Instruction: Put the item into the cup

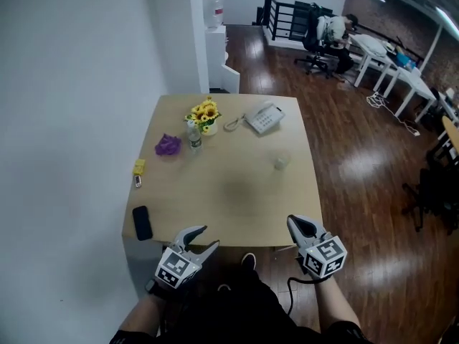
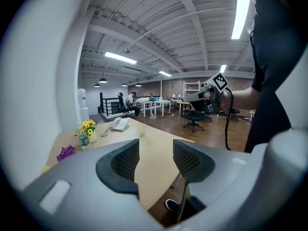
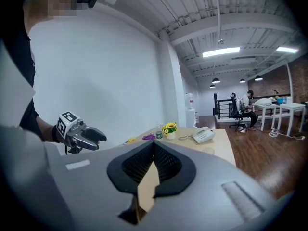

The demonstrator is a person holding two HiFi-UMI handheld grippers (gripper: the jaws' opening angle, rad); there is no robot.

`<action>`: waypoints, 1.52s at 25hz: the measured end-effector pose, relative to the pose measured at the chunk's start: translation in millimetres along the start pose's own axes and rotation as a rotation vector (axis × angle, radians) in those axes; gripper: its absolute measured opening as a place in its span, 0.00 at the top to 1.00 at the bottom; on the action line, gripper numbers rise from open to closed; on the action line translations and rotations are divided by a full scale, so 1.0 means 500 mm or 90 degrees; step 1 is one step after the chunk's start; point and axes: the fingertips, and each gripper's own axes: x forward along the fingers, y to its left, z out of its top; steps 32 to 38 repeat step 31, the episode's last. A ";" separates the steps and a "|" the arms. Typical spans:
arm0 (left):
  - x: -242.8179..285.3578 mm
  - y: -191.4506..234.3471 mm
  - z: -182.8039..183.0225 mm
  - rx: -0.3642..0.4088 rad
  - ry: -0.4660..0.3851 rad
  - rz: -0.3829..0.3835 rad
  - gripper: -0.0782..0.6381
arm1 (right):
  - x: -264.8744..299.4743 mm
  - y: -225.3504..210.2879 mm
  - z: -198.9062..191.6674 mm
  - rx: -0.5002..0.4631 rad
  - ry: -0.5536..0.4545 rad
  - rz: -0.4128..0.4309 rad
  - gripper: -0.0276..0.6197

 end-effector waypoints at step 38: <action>-0.166 -0.193 0.008 0.017 -0.037 0.032 0.59 | -0.223 0.218 -0.056 -0.046 -0.015 0.054 0.95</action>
